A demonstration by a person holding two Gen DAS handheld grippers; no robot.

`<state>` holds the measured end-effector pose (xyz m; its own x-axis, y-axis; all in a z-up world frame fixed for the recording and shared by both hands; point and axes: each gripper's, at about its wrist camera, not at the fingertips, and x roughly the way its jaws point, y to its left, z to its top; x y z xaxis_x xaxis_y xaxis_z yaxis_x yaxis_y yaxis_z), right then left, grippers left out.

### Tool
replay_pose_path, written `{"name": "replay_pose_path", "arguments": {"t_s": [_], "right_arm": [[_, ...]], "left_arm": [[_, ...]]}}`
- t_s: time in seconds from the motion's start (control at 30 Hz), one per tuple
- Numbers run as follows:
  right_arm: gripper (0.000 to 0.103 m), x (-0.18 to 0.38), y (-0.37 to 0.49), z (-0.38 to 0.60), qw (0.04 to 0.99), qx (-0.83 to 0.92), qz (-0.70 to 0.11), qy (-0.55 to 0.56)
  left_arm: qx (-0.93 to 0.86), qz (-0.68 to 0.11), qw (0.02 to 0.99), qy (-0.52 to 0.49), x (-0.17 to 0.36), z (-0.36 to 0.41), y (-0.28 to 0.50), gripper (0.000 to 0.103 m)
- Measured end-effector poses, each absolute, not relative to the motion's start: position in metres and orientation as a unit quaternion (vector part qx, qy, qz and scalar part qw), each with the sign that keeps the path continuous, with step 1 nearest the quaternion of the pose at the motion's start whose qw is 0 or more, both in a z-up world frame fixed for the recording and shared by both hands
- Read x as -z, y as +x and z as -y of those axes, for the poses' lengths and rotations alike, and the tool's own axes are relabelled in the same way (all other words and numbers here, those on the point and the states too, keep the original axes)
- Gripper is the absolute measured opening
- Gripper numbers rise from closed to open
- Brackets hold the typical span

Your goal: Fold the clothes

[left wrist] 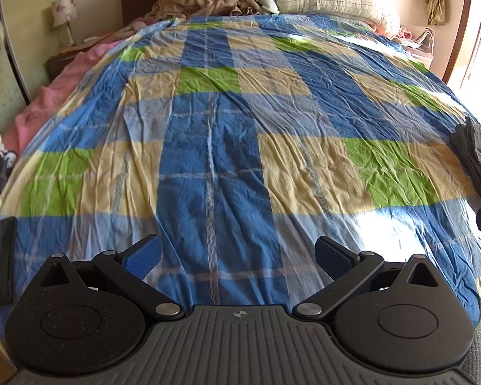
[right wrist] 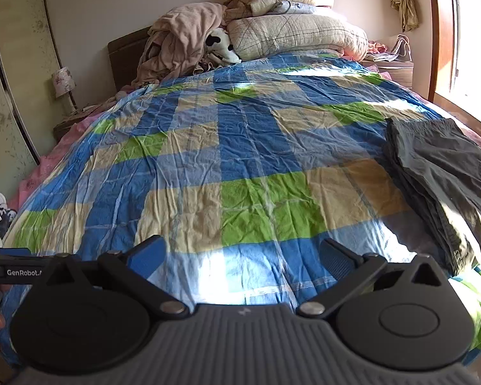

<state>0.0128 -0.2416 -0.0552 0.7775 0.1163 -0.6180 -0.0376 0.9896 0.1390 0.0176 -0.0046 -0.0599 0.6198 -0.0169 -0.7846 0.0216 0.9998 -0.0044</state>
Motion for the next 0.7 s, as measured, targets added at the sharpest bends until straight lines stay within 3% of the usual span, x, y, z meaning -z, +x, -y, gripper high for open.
{"name": "replay_pose_path", "arguments": {"t_s": [0.7], "right_arm": [[0.103, 0.074, -0.004, 0.215, 0.928, -0.05, -0.365, 0.05]], "left_arm": [[0.007, -0.452, 0.892, -0.024, 0.072, -0.004, 0.002, 0.103]]}}
